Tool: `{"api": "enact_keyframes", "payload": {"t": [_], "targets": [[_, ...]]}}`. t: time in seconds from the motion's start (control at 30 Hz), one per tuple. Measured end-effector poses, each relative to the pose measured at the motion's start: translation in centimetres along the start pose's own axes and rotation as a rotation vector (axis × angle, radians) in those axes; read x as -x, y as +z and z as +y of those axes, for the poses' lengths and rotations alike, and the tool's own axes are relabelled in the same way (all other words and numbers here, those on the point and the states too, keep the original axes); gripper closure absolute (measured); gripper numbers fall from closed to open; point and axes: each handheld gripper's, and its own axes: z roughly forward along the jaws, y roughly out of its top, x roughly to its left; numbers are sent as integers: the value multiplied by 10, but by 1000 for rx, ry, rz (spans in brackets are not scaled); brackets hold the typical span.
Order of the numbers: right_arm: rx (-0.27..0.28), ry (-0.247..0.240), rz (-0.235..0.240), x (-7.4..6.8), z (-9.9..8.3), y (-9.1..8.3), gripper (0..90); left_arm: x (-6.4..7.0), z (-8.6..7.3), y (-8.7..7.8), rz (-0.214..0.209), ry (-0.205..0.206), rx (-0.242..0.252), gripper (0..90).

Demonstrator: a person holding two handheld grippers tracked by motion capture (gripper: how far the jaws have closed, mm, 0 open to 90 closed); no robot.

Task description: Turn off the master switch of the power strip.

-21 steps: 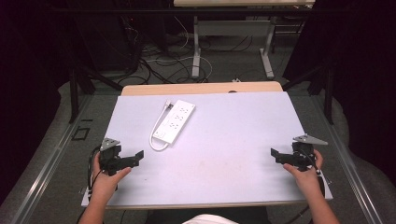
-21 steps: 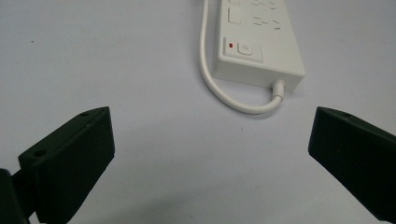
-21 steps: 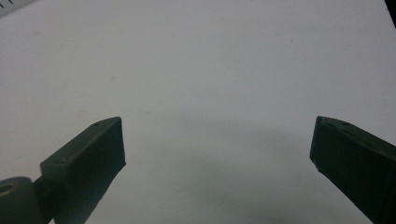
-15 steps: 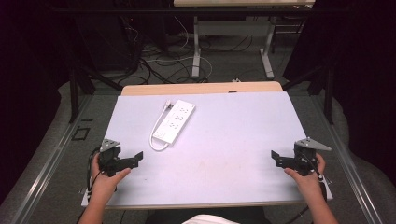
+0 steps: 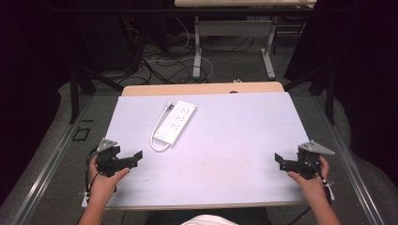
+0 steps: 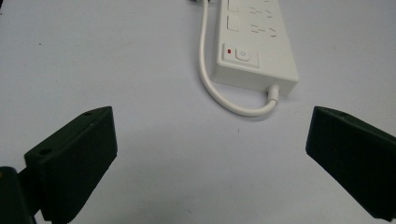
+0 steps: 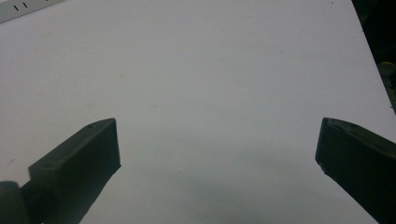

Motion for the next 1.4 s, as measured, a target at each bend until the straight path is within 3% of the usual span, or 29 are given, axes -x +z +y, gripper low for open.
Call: {"api": "enact_keyframes", "payload": {"t": [0.33, 0.5, 0.67, 1.0, 1.17, 1.4], "targets": [[-10, -35, 20, -5, 1, 0, 0, 2, 10, -6, 27, 25, -5, 73], [-9, -46, 20, -8, 2, 0, 0, 4, 18, -6, 21, 41, -7, 104], [-5, -42, 25, -10, 2, 0, 0, 9, 25, -8, 28, 76, -6, 159], [-4, -65, 34, -13, 2, 0, 0, 17, 43, -4, 36, 131, -16, 176], [-4, -60, 34, -16, 2, 2, 0, 19, 50, -3, 40, 138, -25, 242], [-6, -62, 46, -16, 2, 3, 0, 18, 59, -3, 40, 132, -29, 267]]}}
